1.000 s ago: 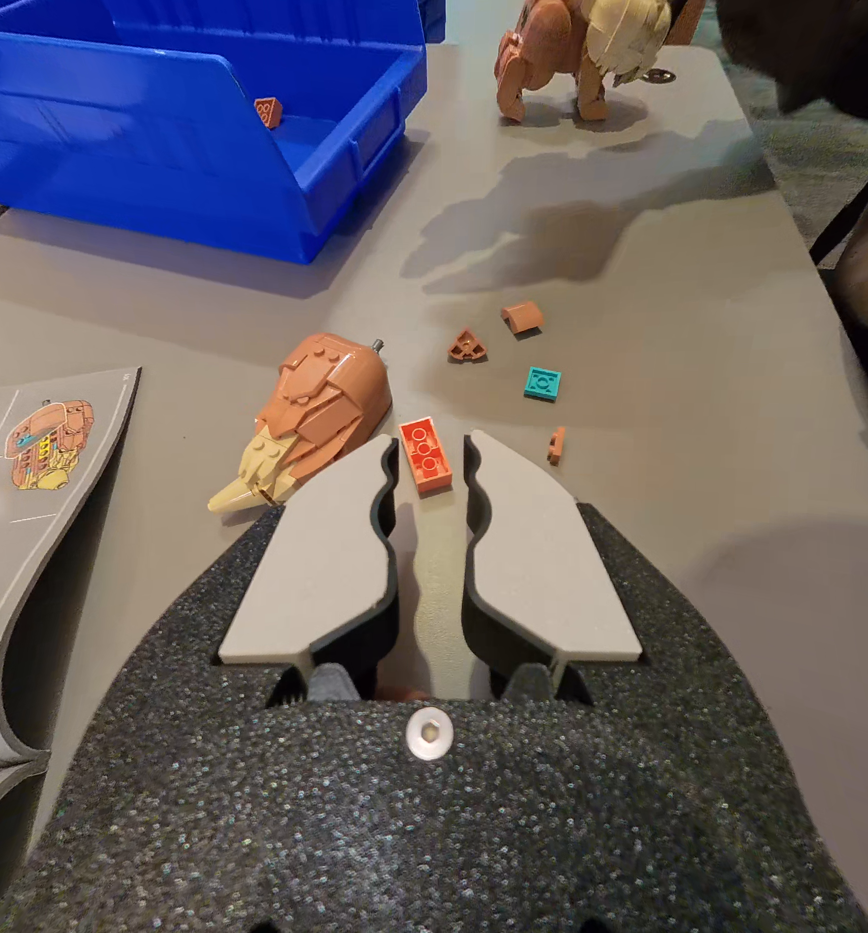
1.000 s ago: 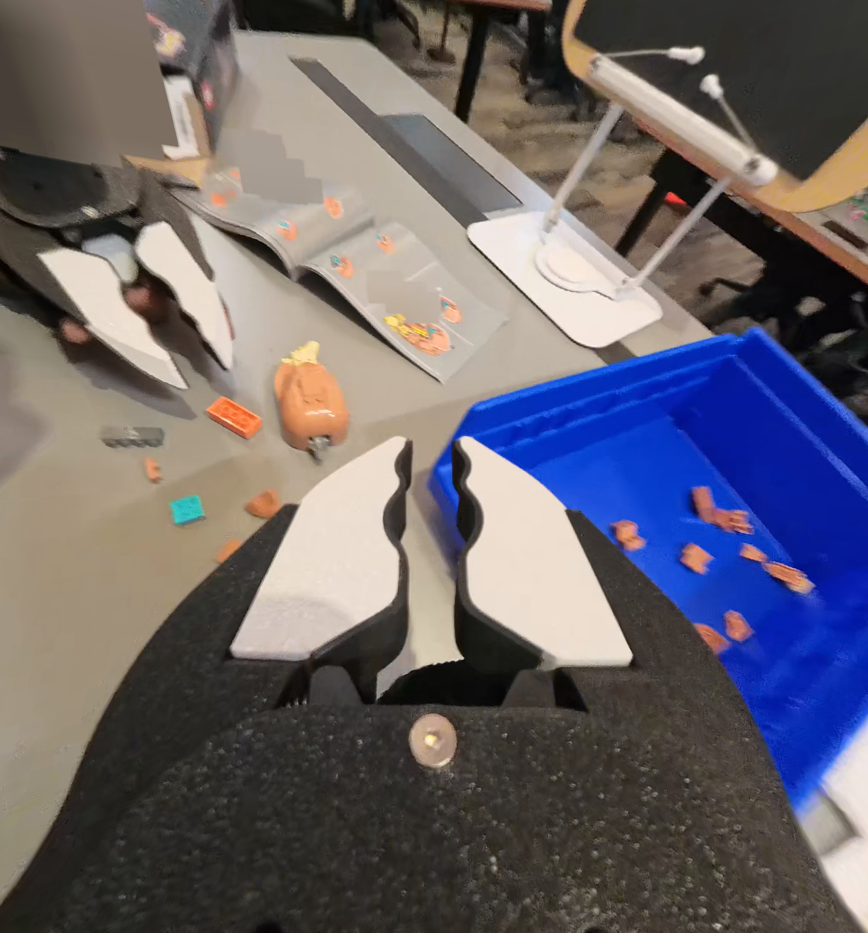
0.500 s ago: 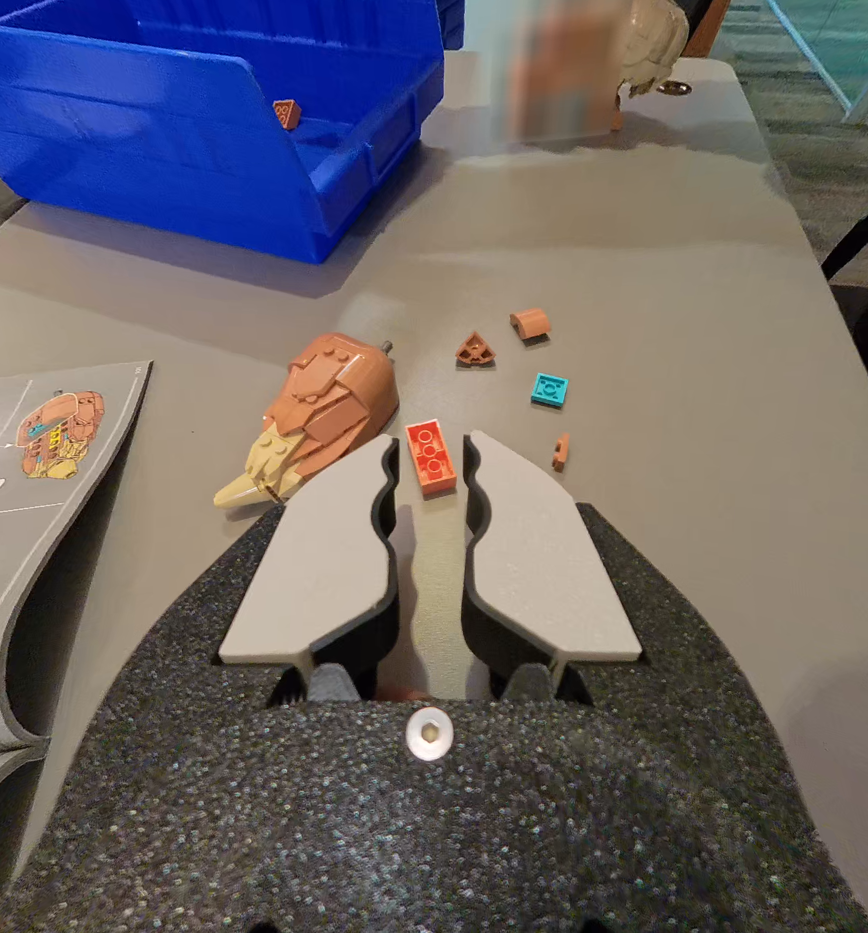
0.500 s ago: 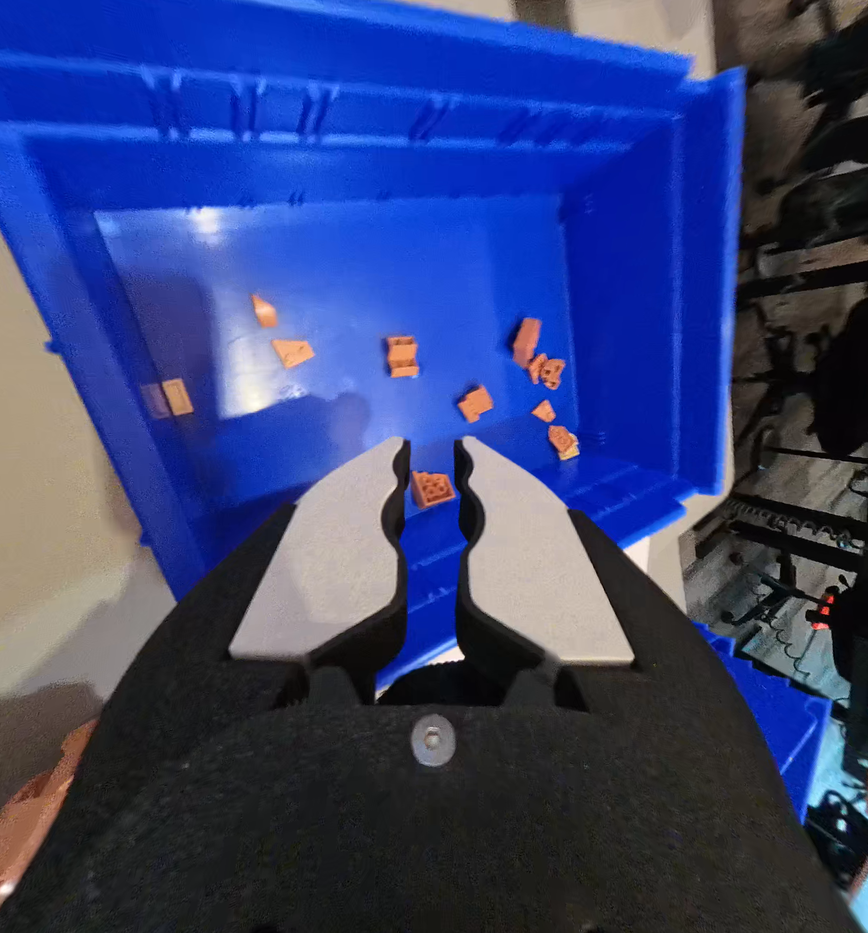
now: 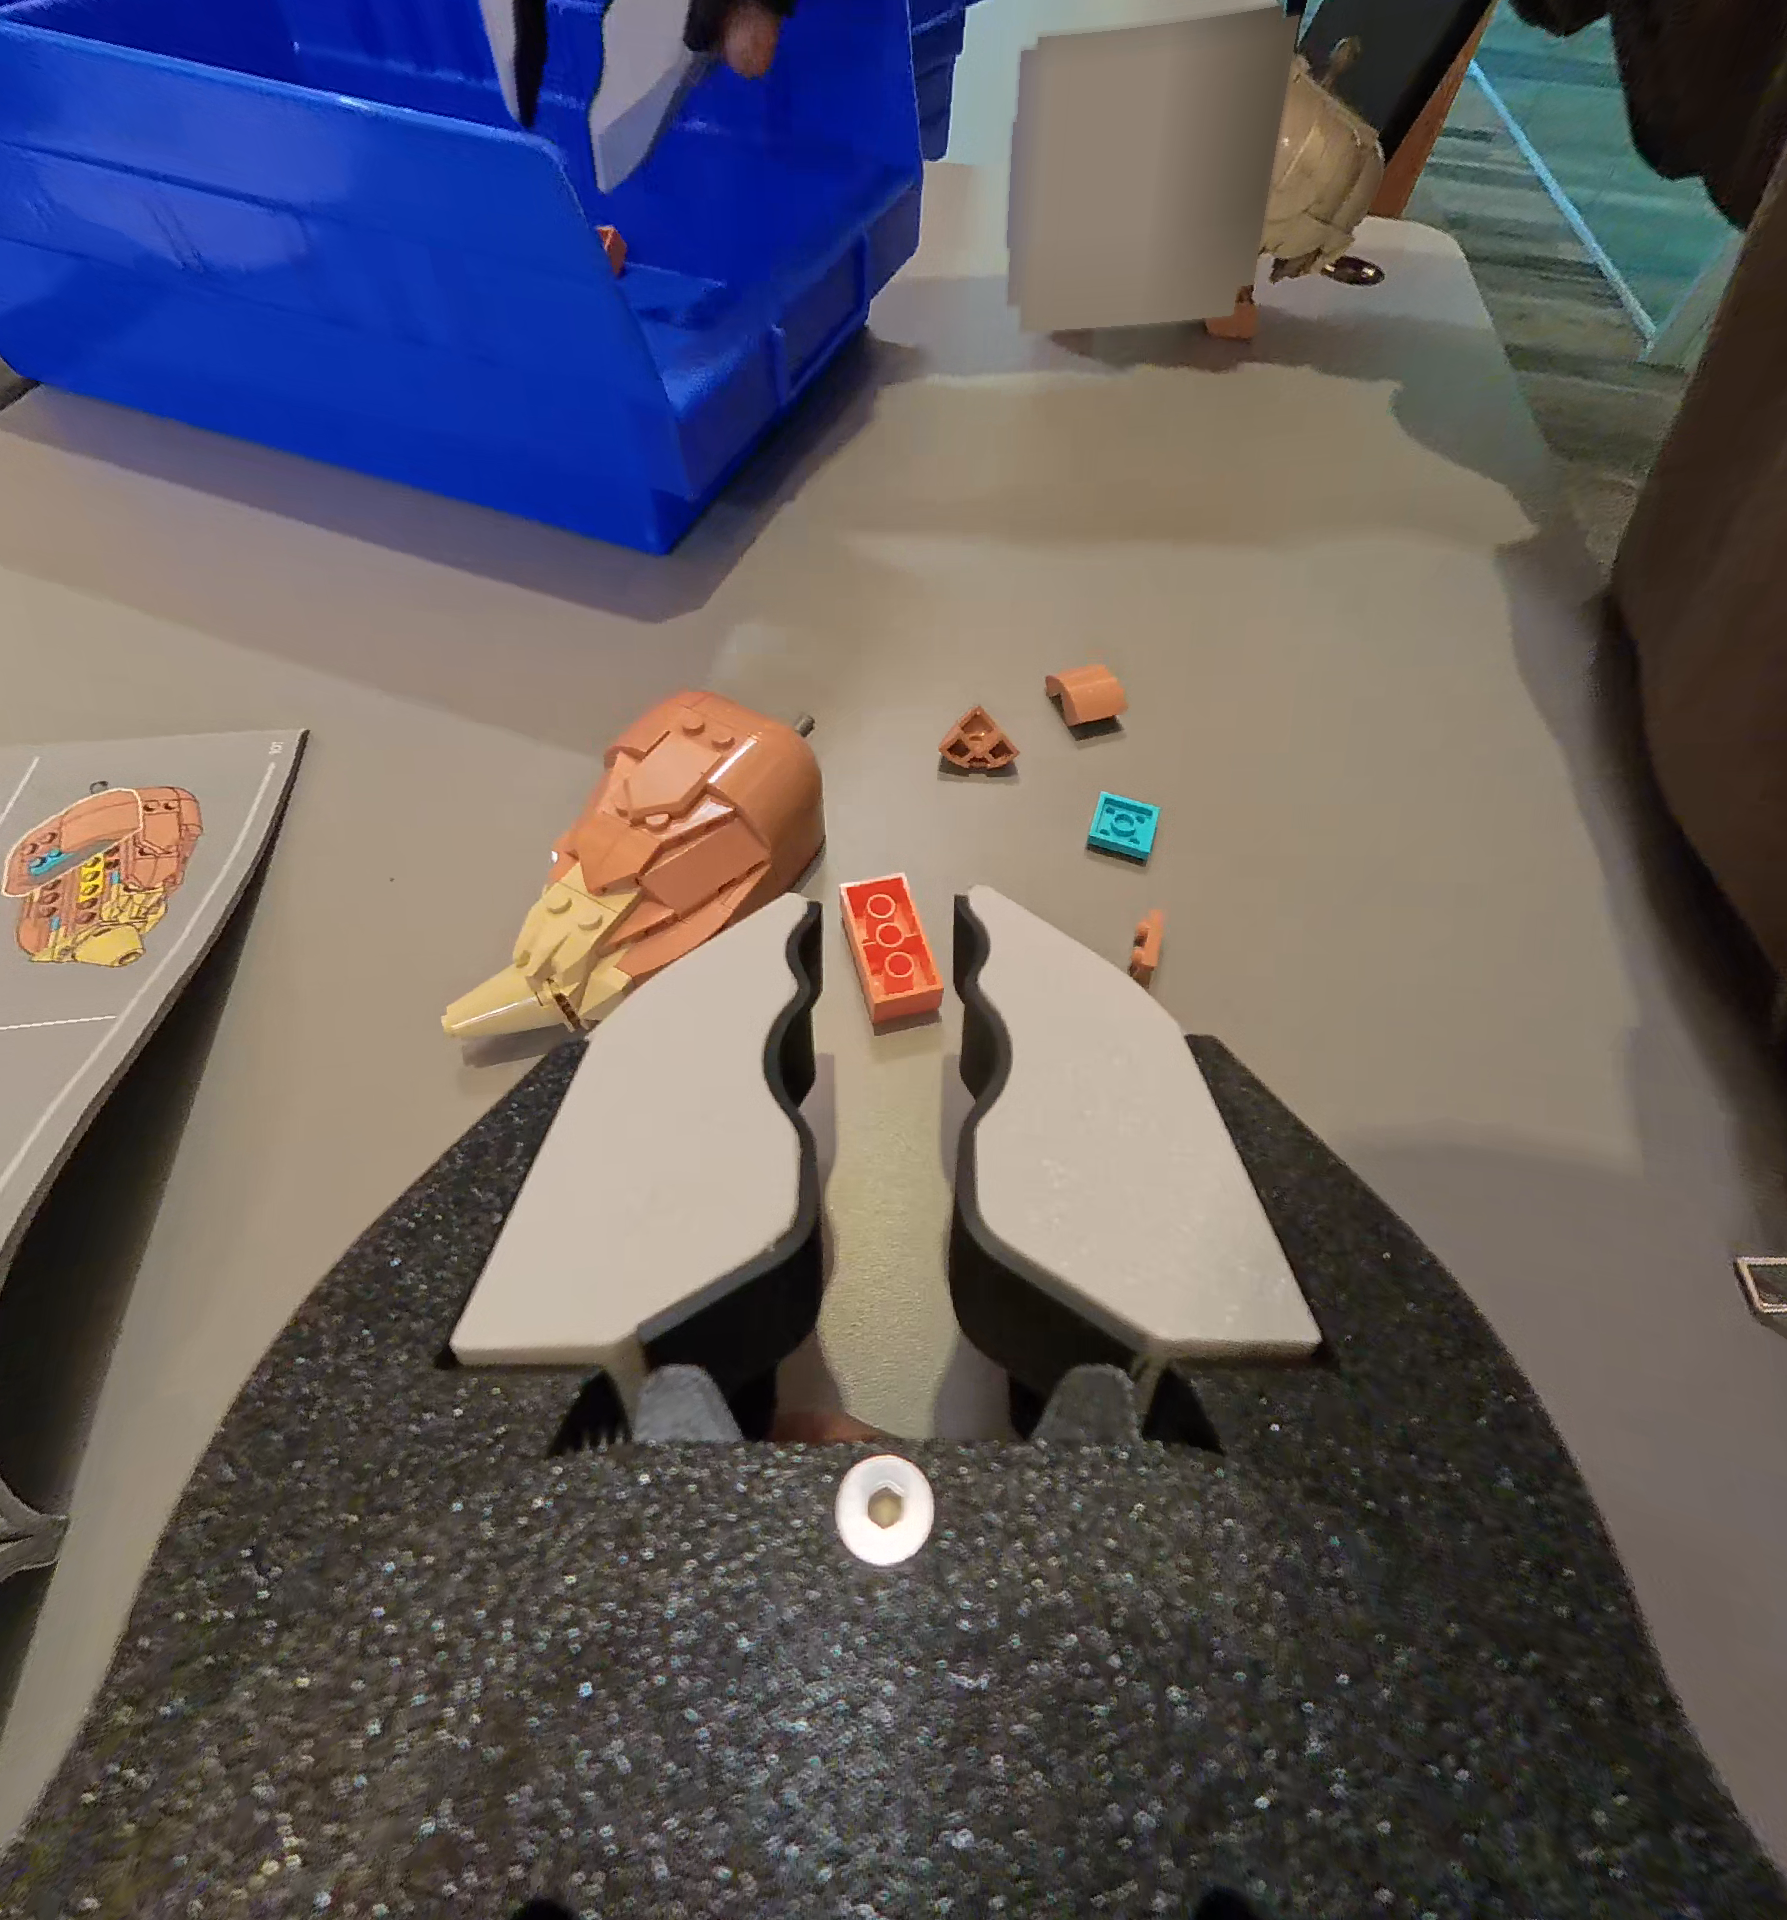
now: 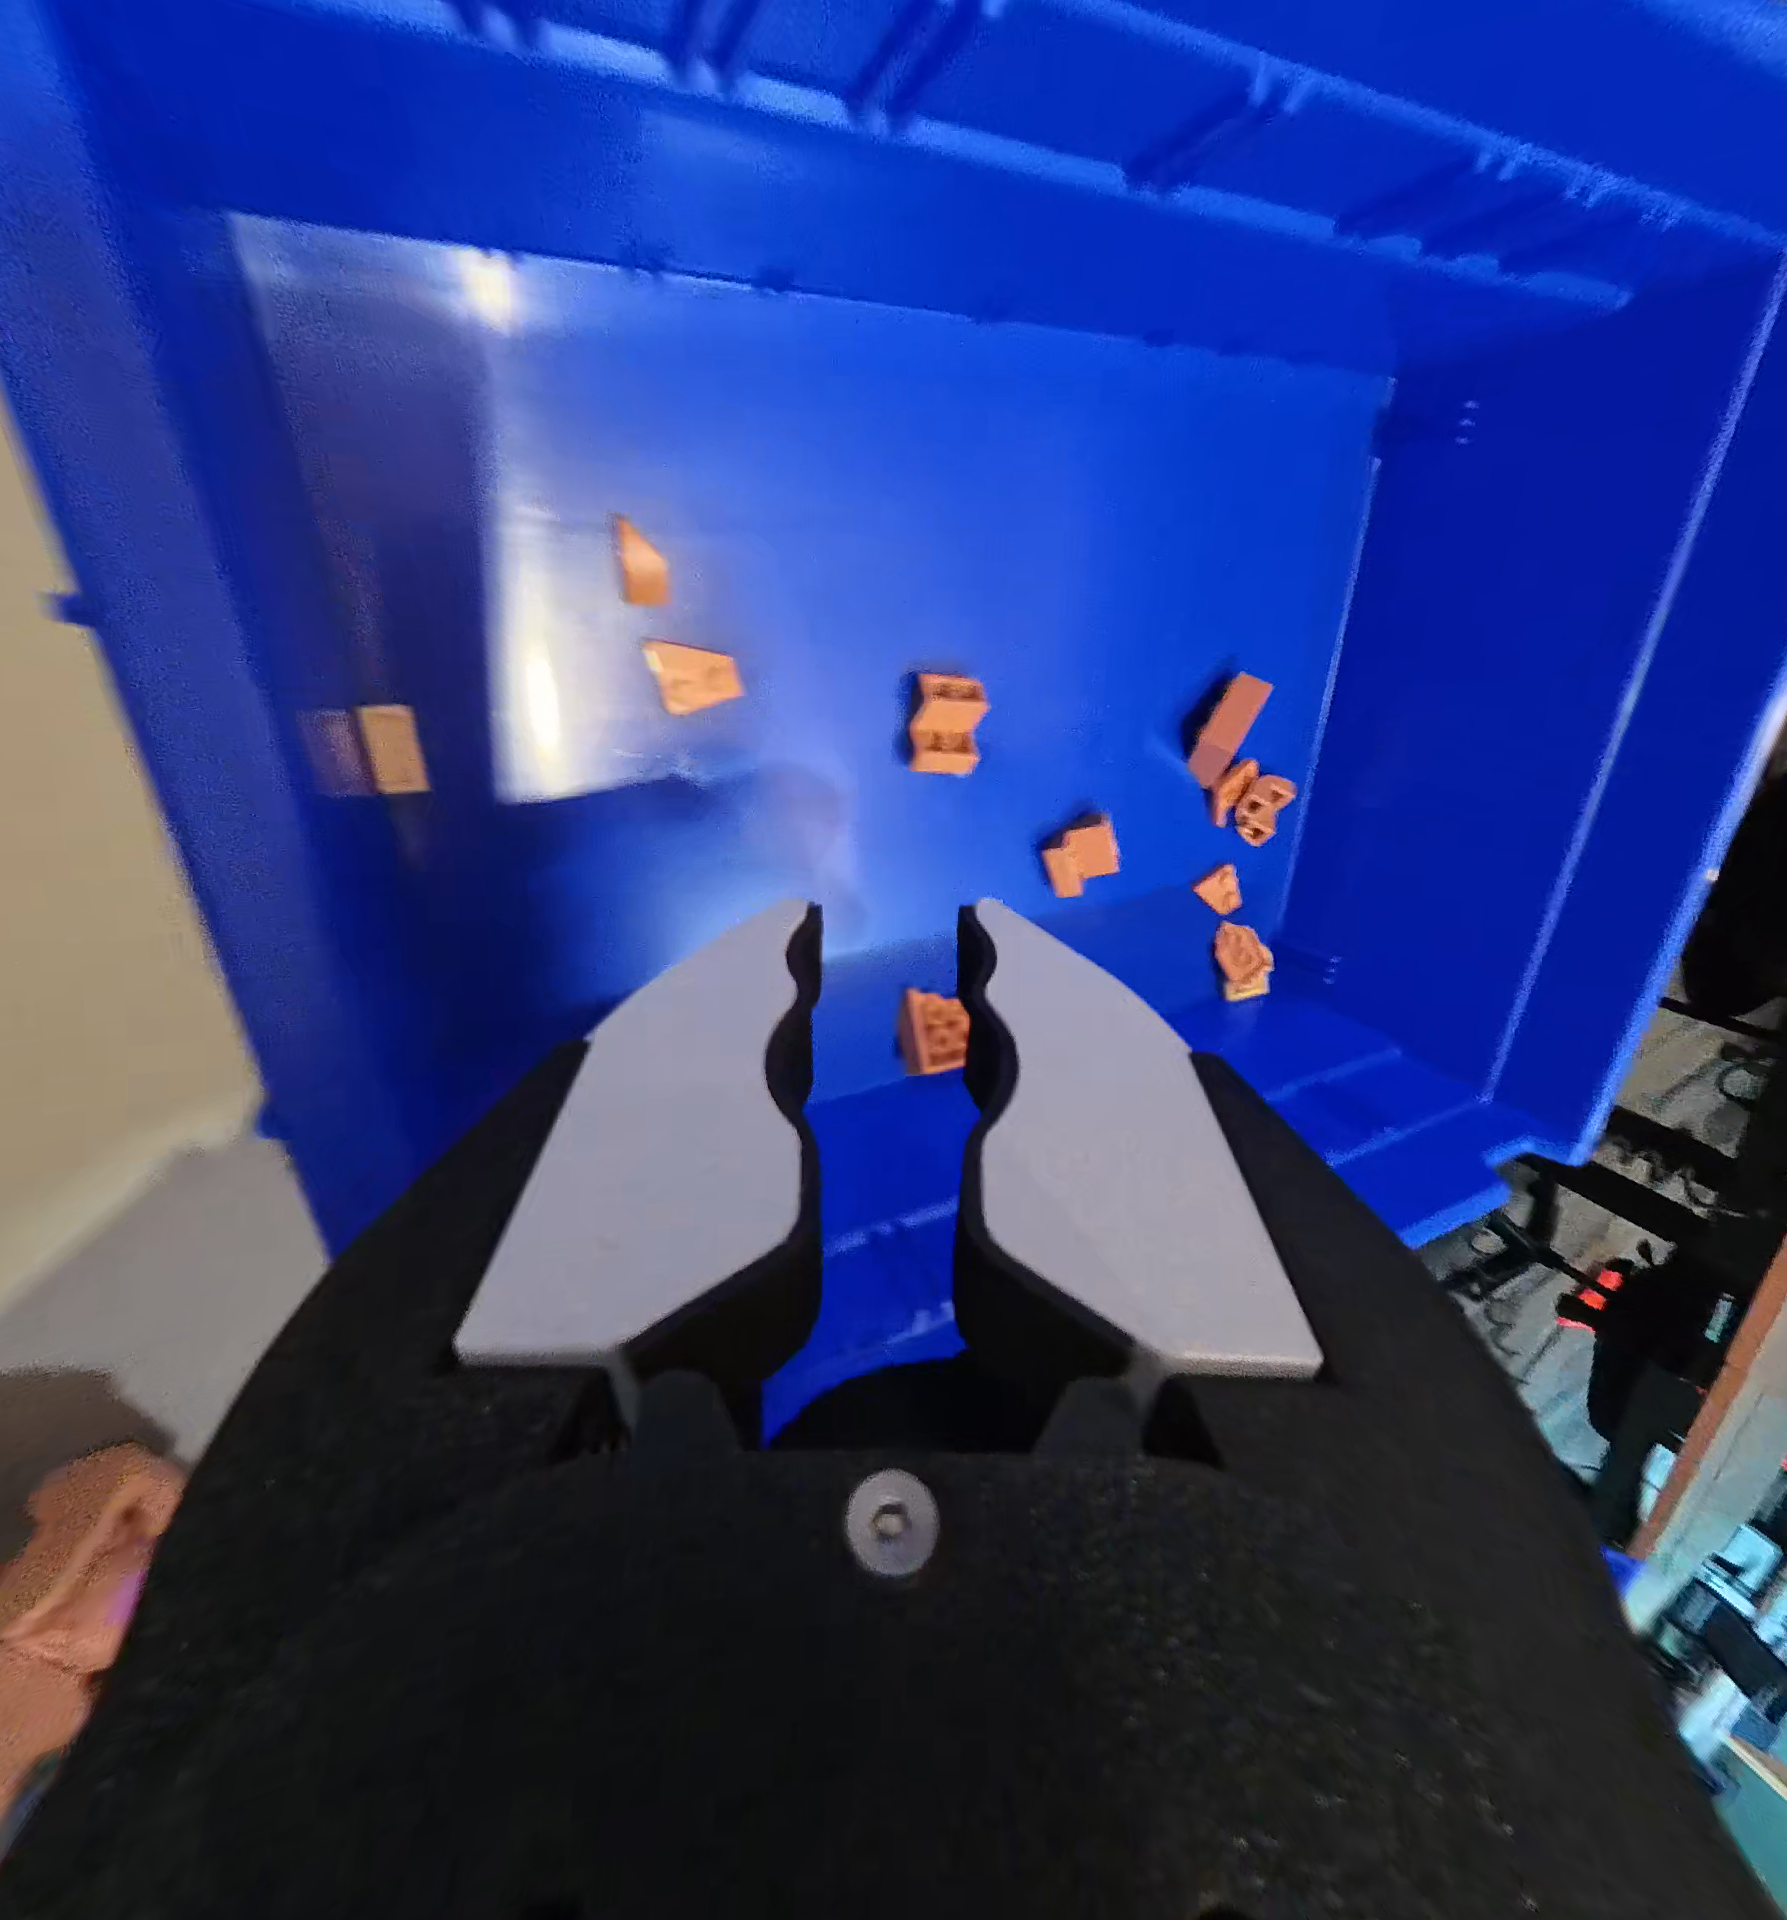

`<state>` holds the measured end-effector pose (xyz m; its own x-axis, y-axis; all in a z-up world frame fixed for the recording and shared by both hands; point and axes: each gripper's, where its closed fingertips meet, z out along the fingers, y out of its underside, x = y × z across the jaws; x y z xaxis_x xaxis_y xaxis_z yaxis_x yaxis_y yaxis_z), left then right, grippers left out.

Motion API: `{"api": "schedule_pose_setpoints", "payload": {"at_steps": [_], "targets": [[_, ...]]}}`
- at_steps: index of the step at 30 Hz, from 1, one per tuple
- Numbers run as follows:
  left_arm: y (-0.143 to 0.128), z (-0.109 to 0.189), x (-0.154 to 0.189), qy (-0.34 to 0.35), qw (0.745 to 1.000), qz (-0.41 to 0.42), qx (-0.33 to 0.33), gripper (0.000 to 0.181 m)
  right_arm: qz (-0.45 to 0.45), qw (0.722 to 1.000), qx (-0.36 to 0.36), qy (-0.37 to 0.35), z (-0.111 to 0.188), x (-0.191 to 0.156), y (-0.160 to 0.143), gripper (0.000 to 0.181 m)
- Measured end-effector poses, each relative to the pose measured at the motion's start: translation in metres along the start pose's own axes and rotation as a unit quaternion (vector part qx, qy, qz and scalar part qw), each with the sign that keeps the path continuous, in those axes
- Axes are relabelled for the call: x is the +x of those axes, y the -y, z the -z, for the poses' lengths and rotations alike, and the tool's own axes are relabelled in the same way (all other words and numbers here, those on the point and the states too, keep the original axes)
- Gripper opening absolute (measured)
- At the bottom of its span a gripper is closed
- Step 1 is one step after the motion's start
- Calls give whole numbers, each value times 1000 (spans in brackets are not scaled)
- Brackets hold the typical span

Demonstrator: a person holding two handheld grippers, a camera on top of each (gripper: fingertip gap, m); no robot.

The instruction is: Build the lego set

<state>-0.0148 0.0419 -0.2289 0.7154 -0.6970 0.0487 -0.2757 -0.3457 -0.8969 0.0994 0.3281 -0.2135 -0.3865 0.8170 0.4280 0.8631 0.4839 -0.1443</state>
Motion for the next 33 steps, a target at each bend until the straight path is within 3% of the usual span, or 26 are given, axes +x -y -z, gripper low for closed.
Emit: {"api": "schedule_pose_setpoints", "payload": {"at_steps": [3, 9, 16, 22, 27, 33], "targets": [[-1, -1, 1, -1, 1000, -2, -3, 24, 31, 999, -33, -4, -10, 25, -9, 26], [-2, 0, 1, 2, 1000, -8, -7, 24, 153, 978, -118, 80, -49, 58, -29, 43], [-3, 5, -5, 7, 1000, 1, -3, 24, 152, 965, -127, 170, -69, 53, -25, 43], [-4, 5, -3, 6, 1000, -3, -5, 24, 159, 959, -162, 170, -82, 50, -35, 40], [-3, 5, -4, 6, 1000, 0, -4, 24, 151, 958, -165, 178, -83, 48, -33, 23], [-4, 5, -3, 6, 1000, -3, -5, 24, 143, 961, -161, 171, -83, 48, -33, 23]]}}
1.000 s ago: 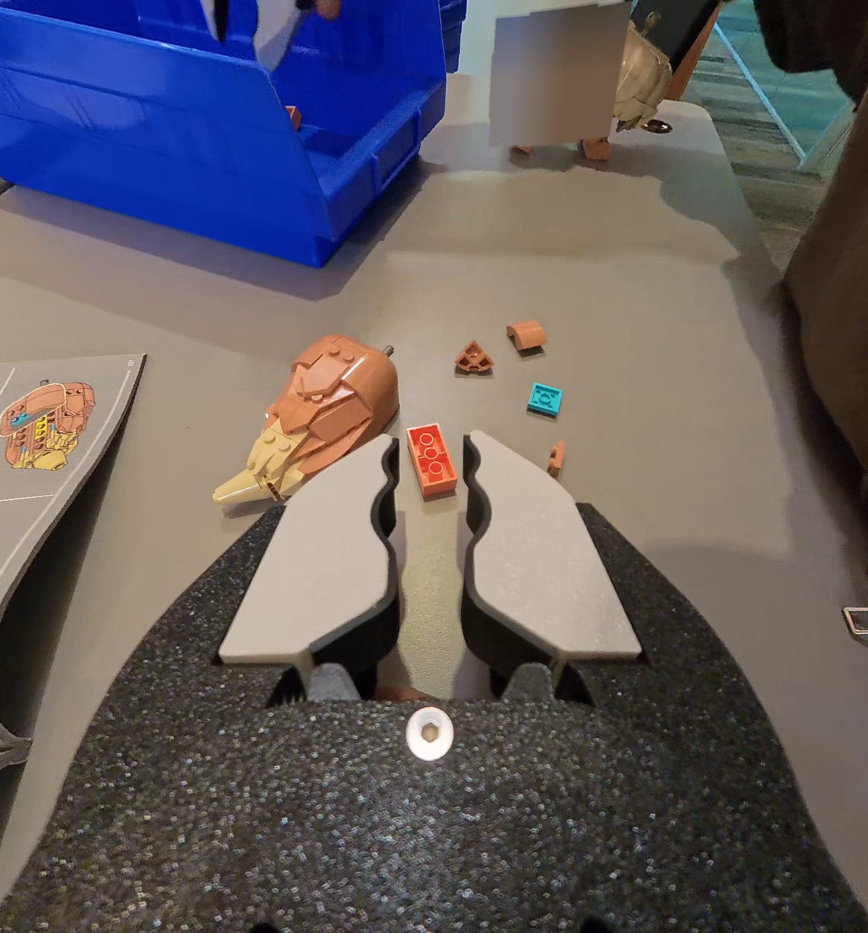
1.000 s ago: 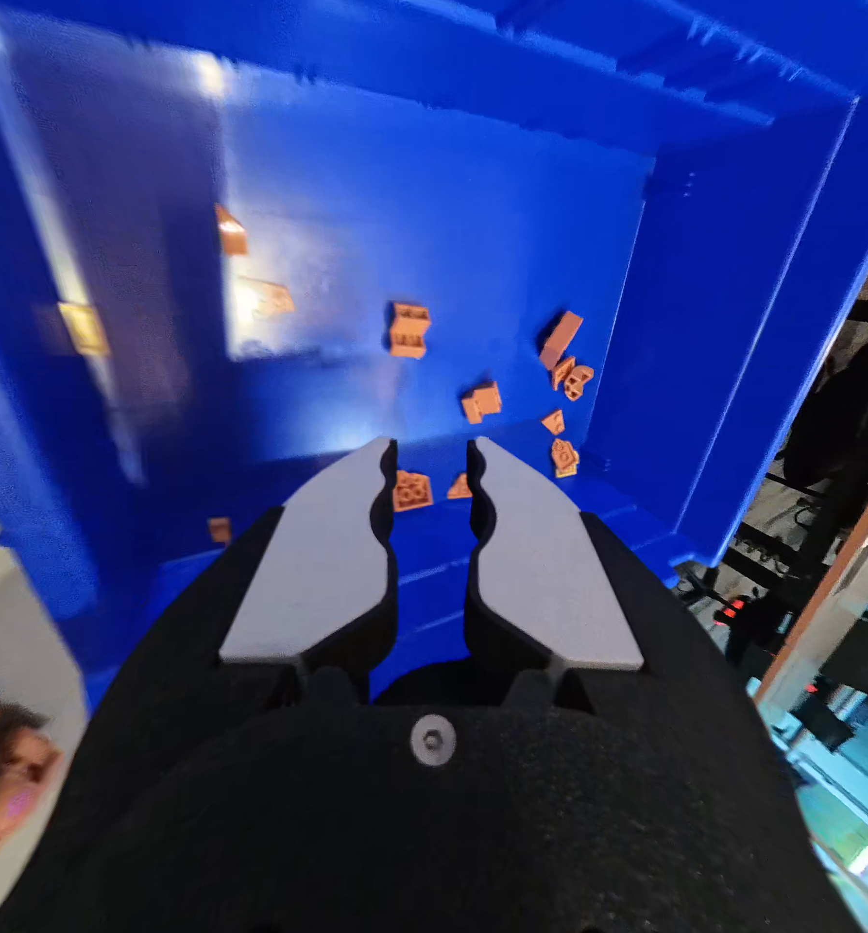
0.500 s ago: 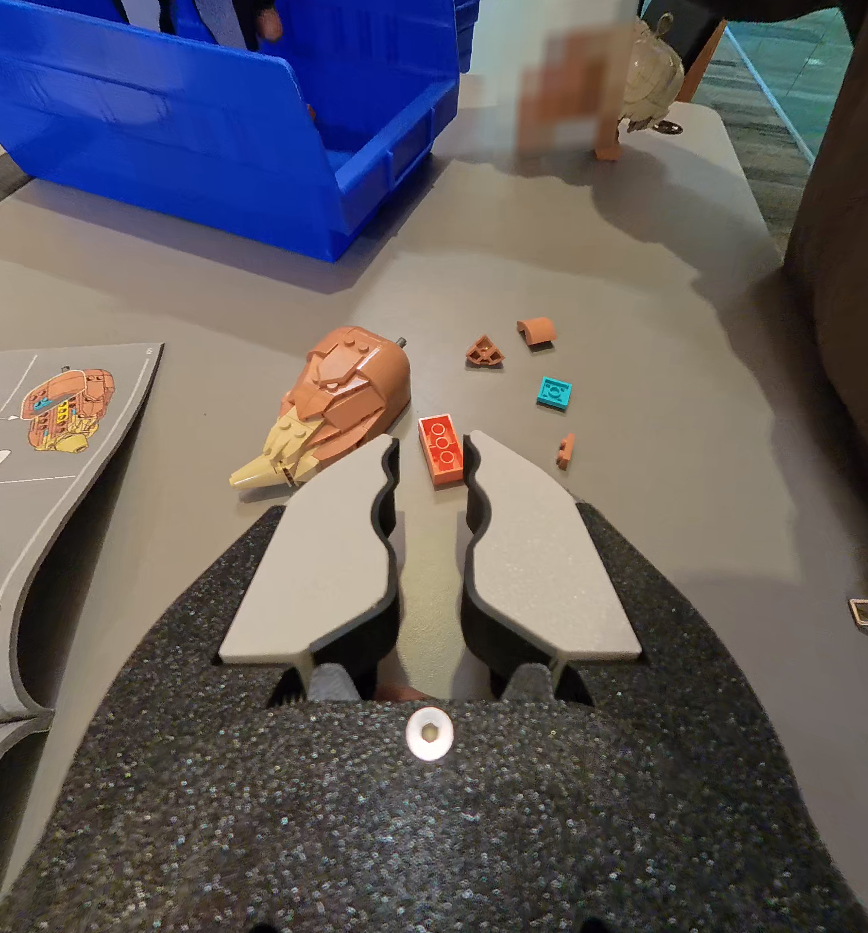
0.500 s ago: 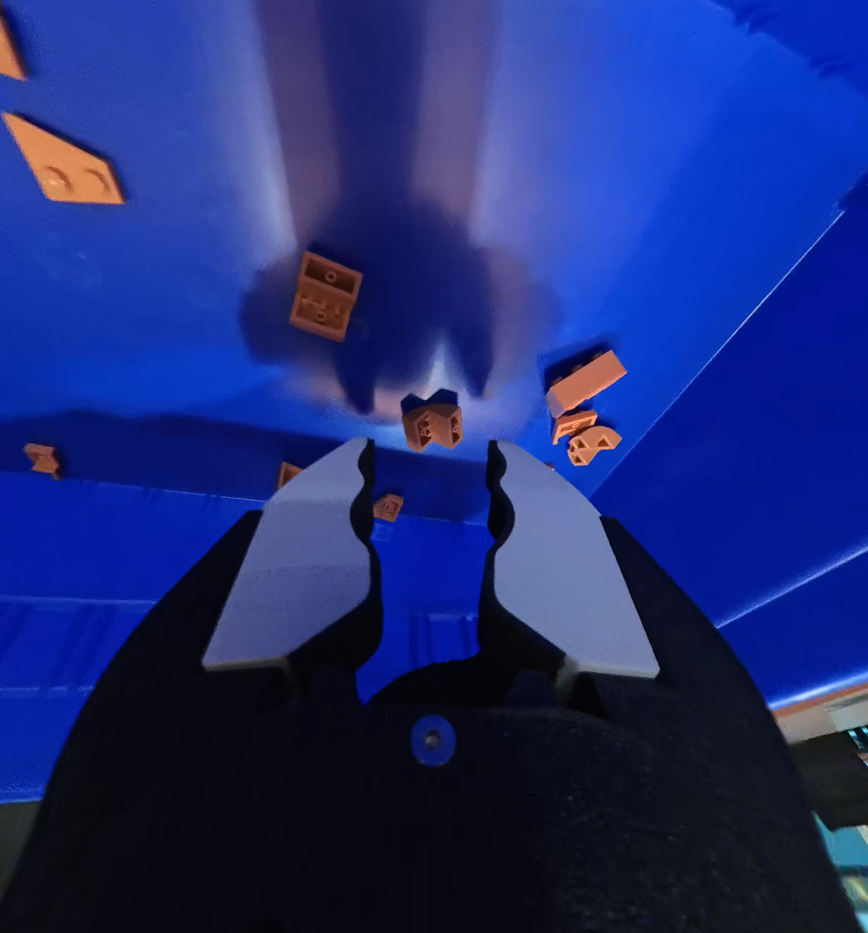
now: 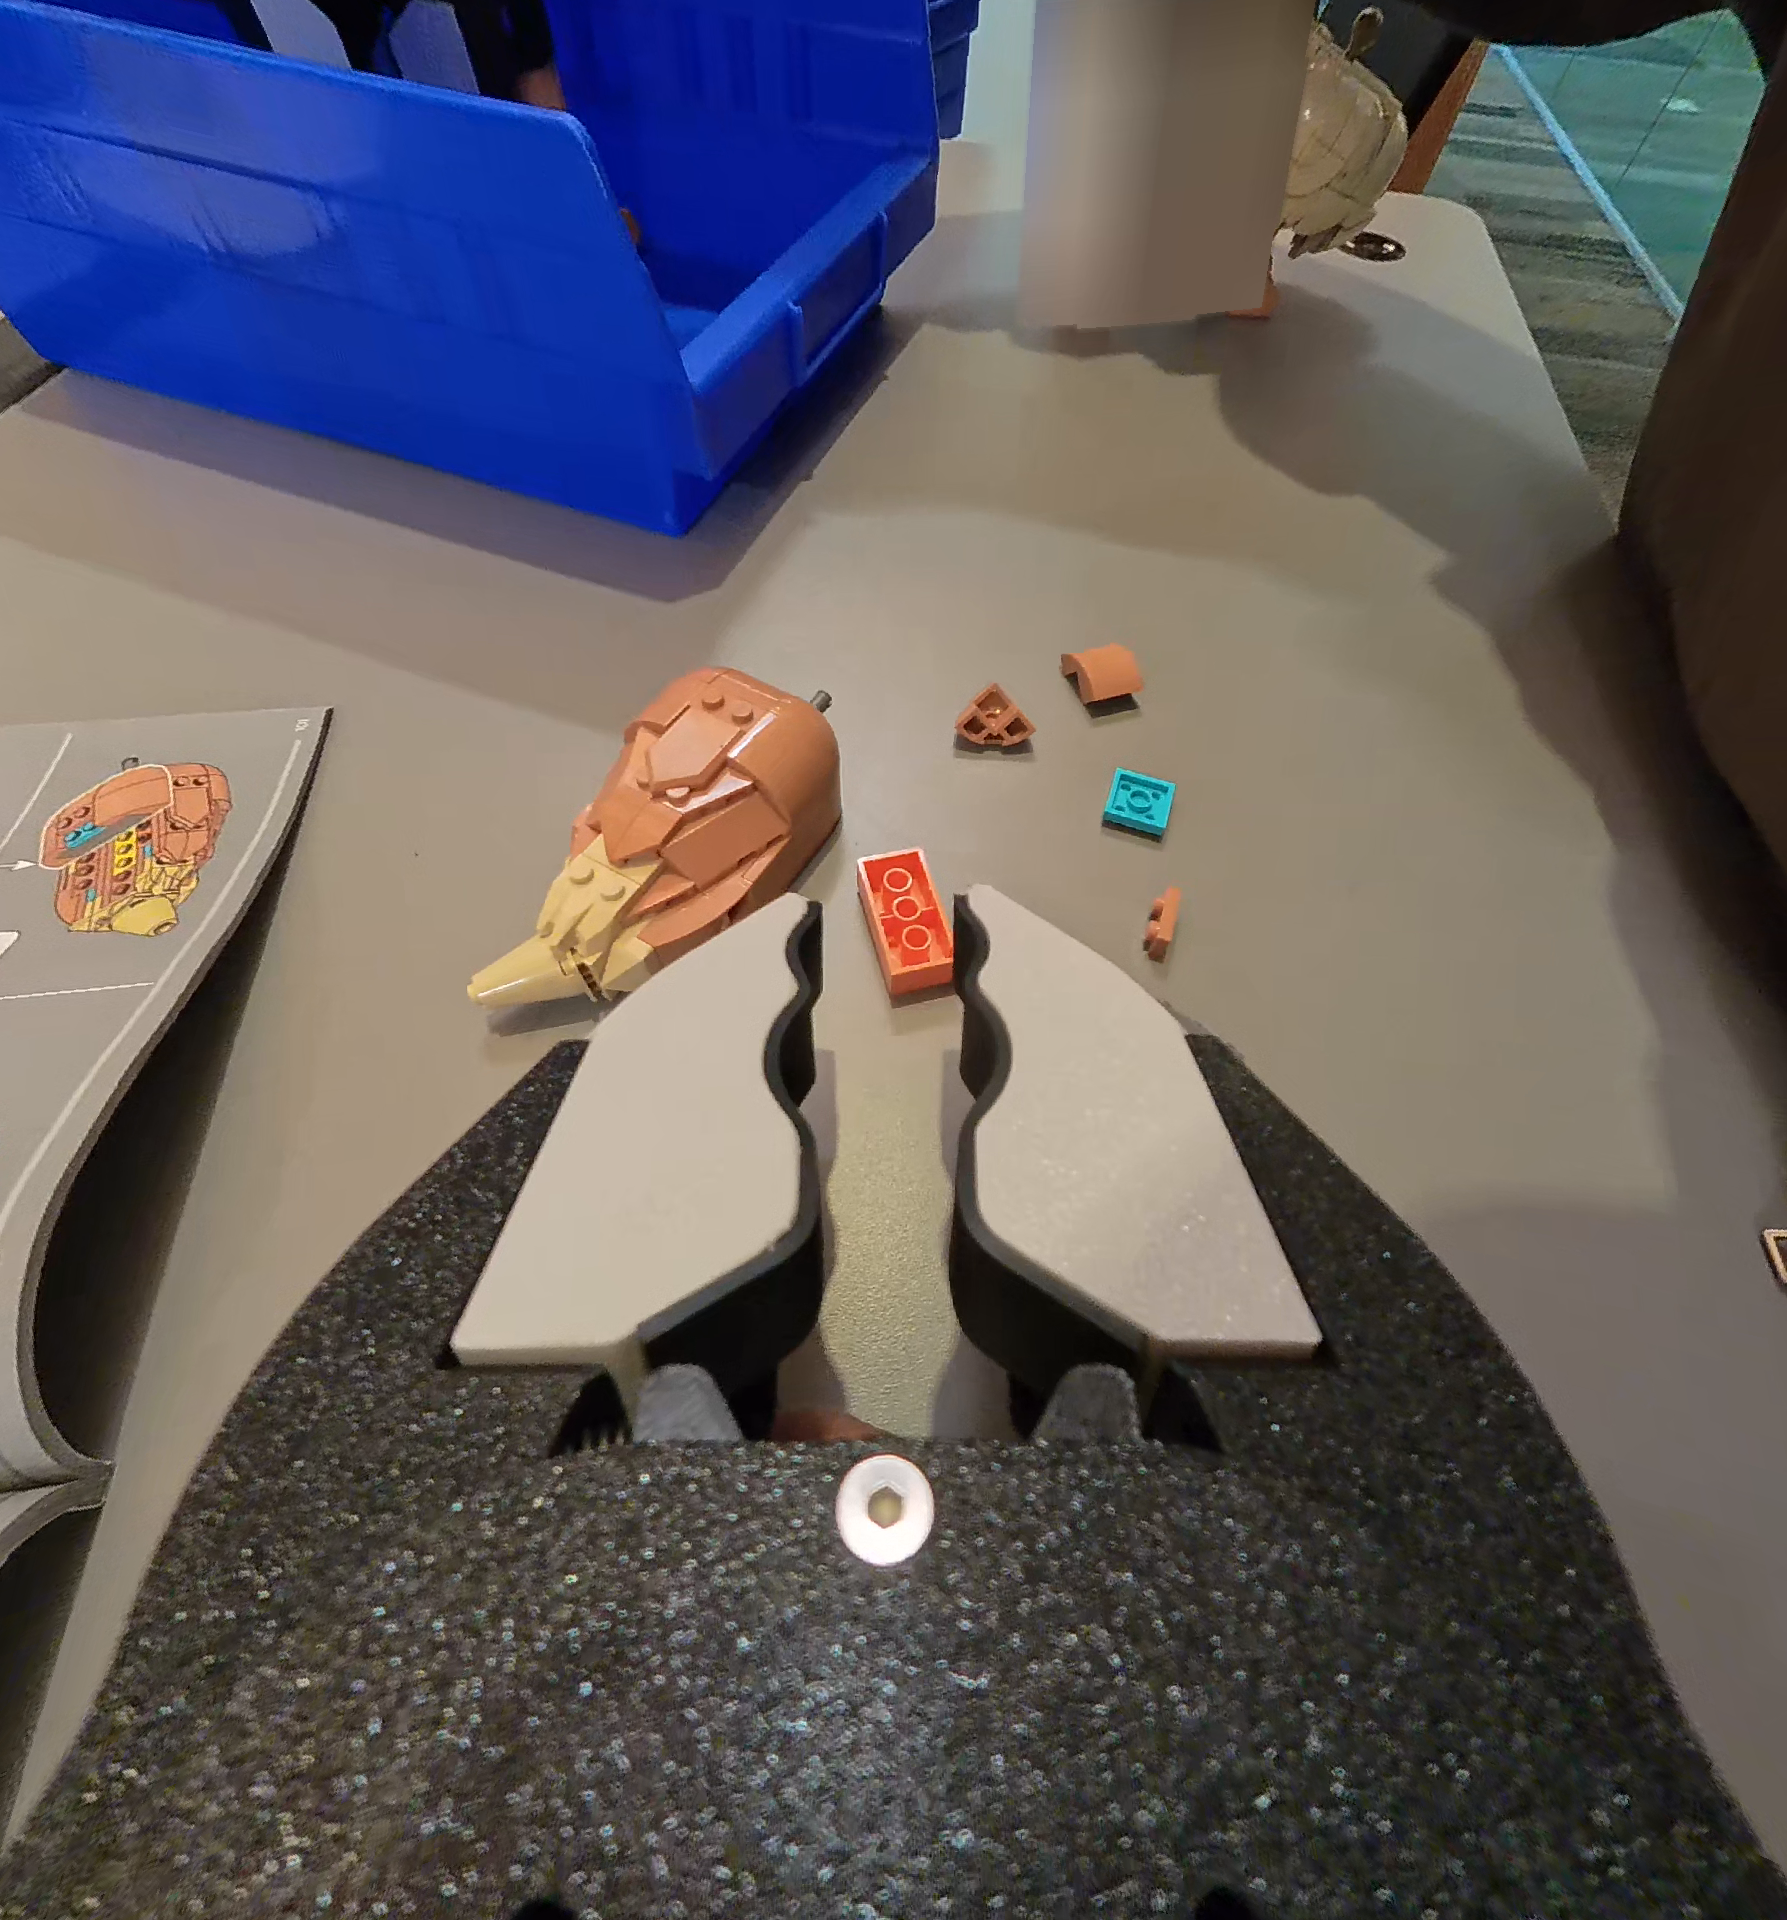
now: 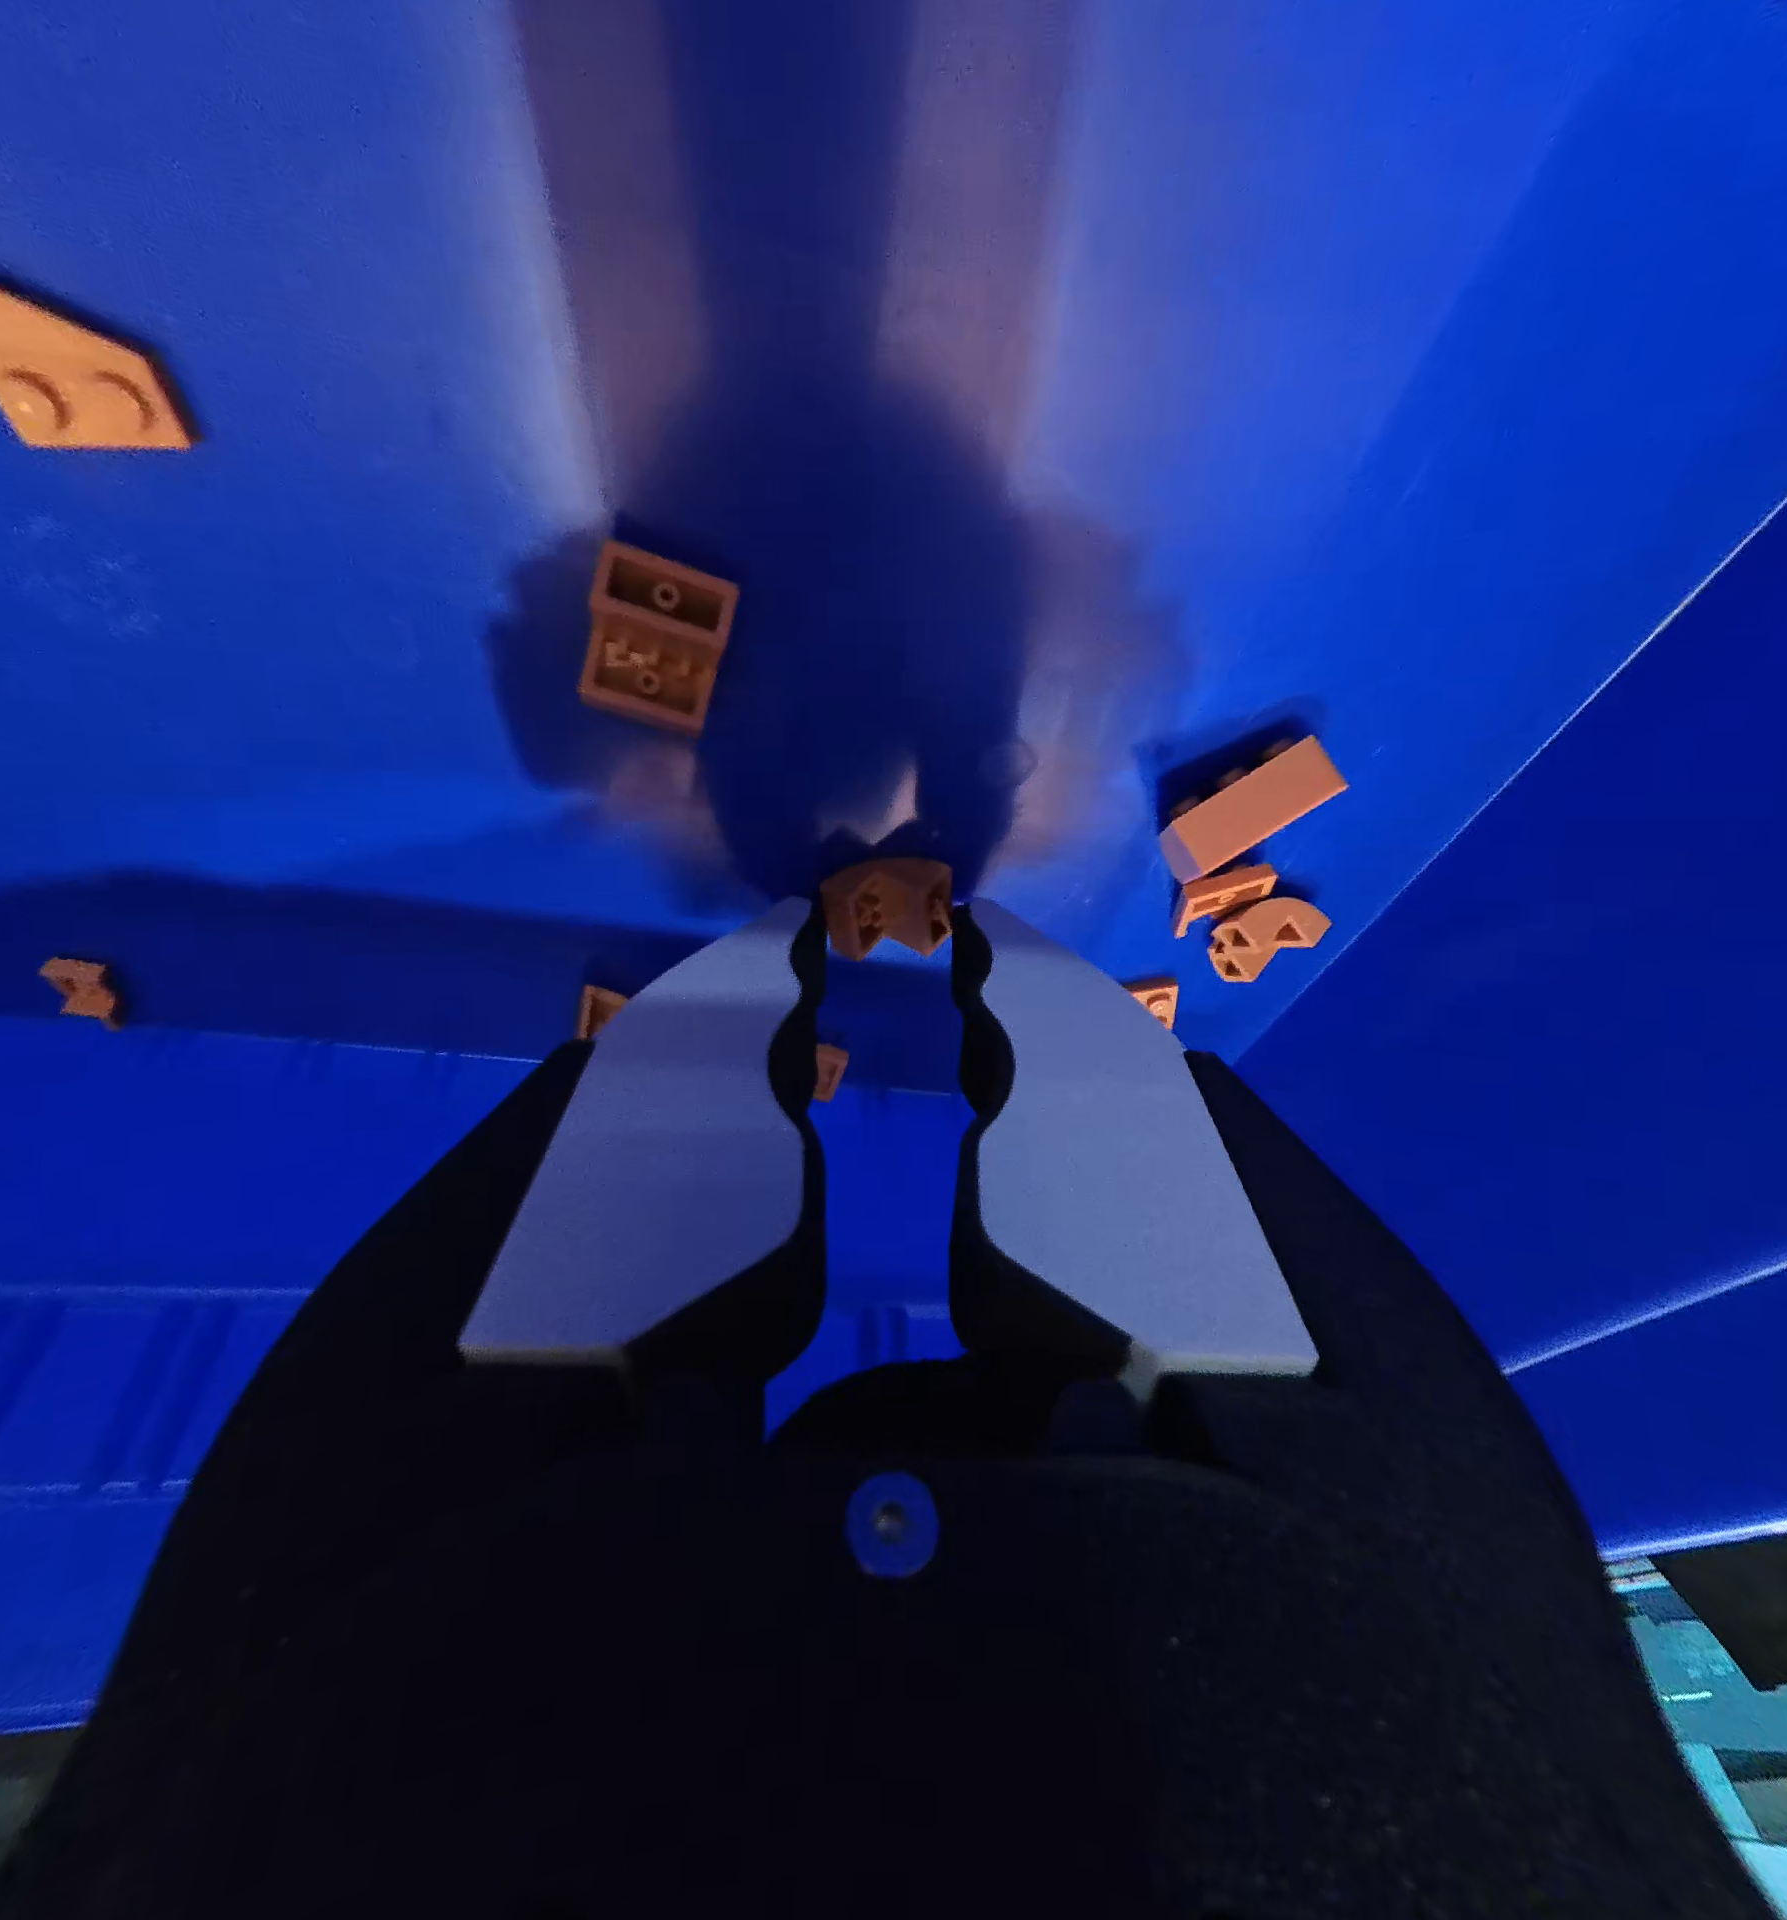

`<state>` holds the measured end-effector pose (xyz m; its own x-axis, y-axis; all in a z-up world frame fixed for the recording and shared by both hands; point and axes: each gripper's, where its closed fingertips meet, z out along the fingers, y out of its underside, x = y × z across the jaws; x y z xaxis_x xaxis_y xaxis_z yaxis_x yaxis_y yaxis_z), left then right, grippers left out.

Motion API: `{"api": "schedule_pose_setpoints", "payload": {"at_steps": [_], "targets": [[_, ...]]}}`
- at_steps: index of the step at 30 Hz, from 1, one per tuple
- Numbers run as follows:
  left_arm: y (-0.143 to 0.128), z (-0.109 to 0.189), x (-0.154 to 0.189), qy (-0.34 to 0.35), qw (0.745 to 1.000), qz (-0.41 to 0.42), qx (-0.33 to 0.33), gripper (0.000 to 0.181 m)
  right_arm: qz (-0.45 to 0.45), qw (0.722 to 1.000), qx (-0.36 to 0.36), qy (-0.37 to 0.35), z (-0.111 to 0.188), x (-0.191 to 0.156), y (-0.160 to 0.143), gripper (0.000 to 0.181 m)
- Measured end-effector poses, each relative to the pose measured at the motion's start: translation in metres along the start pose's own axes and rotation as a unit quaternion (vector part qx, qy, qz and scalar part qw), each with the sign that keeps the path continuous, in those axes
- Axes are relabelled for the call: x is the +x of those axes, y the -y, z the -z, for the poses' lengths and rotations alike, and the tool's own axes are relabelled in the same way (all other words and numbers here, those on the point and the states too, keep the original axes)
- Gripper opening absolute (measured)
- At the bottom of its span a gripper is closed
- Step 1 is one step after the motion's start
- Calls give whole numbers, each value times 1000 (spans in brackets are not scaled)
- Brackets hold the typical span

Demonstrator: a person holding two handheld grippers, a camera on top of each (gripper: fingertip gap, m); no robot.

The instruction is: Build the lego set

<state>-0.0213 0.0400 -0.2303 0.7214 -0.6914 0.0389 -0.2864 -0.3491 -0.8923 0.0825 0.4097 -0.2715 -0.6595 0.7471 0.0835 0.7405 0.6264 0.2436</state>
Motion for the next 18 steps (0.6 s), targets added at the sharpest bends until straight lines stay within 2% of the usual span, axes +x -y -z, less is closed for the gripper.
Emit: {"api": "schedule_pose_setpoints", "payload": {"at_steps": [8, 18], "targets": [[0, 0, 0, 0, 1000, -1, -2, 24, 6, 1000, -14, -2, 3, -9, -3, 23], [-1, -1, 1, 0, 1000, -3, -3, 24, 23, 1000, -4, 4, 8, -27, 12, 23]]}}
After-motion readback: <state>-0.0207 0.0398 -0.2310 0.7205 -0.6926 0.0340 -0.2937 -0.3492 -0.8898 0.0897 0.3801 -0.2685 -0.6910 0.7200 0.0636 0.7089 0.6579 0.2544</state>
